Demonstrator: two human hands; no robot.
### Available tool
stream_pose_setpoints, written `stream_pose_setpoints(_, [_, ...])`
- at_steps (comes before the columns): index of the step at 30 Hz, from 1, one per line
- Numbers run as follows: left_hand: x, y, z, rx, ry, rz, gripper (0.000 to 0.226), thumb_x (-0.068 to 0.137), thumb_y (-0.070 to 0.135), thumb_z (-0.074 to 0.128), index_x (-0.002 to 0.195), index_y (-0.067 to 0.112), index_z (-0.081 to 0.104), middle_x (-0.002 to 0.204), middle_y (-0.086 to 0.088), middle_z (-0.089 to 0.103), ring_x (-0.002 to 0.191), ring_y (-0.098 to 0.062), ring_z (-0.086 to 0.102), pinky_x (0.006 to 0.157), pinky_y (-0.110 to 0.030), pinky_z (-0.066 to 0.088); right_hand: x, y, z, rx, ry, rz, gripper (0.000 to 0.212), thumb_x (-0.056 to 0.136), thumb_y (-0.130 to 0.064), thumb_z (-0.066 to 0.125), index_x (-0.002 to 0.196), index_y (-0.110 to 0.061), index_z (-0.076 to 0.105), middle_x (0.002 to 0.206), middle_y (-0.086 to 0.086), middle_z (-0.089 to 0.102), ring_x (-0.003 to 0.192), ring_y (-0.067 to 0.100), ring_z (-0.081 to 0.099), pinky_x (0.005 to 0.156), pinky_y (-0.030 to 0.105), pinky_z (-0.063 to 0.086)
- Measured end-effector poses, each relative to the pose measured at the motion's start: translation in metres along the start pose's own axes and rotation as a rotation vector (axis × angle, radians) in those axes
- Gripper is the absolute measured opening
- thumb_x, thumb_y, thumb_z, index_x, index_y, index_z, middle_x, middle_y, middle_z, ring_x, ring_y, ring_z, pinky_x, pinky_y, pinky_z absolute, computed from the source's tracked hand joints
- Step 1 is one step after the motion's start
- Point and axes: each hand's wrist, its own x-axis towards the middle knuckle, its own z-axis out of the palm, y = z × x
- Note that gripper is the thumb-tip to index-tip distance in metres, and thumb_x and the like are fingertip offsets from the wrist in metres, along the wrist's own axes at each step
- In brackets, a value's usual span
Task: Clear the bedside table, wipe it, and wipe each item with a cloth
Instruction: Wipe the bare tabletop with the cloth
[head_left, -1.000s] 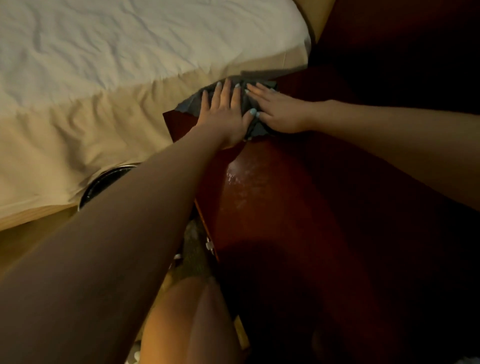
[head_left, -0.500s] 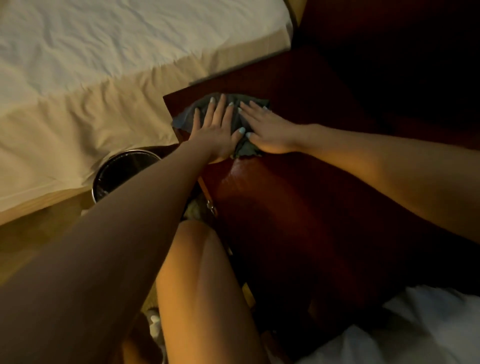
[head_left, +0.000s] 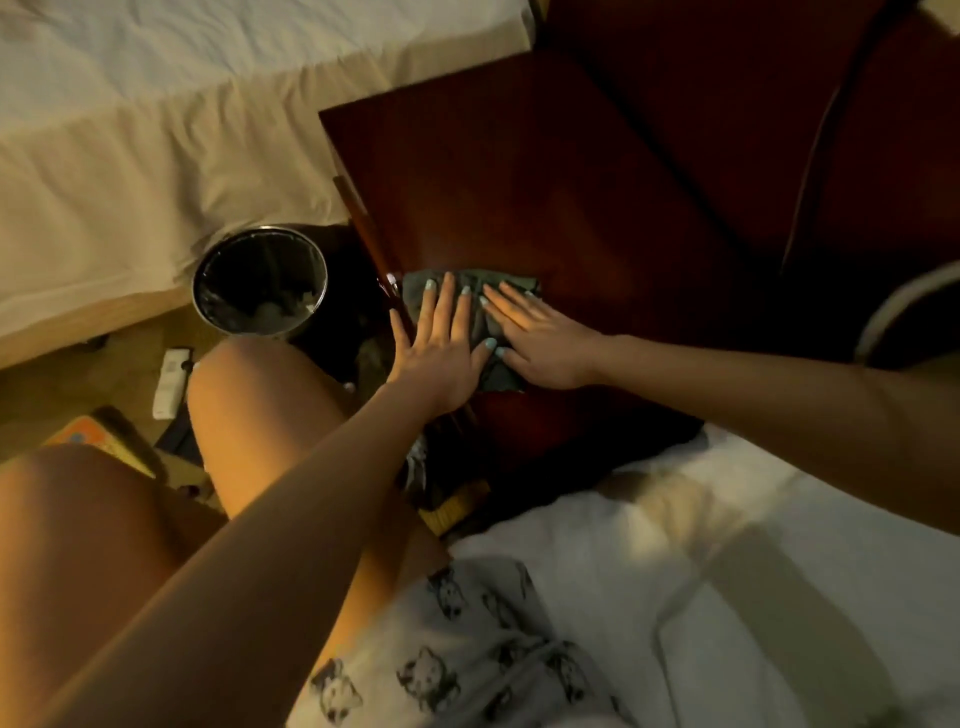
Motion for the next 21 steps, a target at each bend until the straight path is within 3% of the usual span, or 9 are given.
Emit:
stream_pose_setpoints(11, [-0.052,0.065,0.041,0.122,0.001,0.1,0.071,0.1,0.056,0.006,0.151,0.013,-0.018,0.156,-0.009,-0.032,0.144,-0.028,-0.029,0.112,-0.059,-0.016,-0.082,0.019,0.057,-0.001,0.019,0.04,0.066,0.103,-0.044,0.02,0.151,-0.013,-0.013,0.159,0.002,-0.021,0.145,0.015,-0.022,0.12,0.036,-0.006])
stream_pose_setpoints(16, [-0.027,0.097,0.037,0.159,-0.027,0.189,0.072,0.1,0.057,0.006,0.151,0.013,-0.017,0.156,-0.008,-0.032,0.144,-0.028,-0.029,0.112,-0.058,-0.016,-0.097,0.06,0.061,0.023,0.07,0.064,0.066,0.102,-0.046,0.02,0.151,-0.014,-0.012,0.159,0.002,-0.018,0.144,0.012,-0.021,0.116,0.031,-0.009])
stream_pose_setpoints(21, [0.038,0.147,0.022,0.186,-0.05,0.339,0.073,0.099,0.061,0.008,0.152,0.017,-0.016,0.158,-0.003,-0.029,0.146,-0.024,-0.026,0.115,-0.058,-0.013,-0.111,0.131,0.053,0.062,0.042,0.212,0.067,0.103,-0.044,0.02,0.149,-0.015,-0.018,0.157,-0.001,-0.026,0.138,0.007,-0.029,0.118,0.032,-0.01])
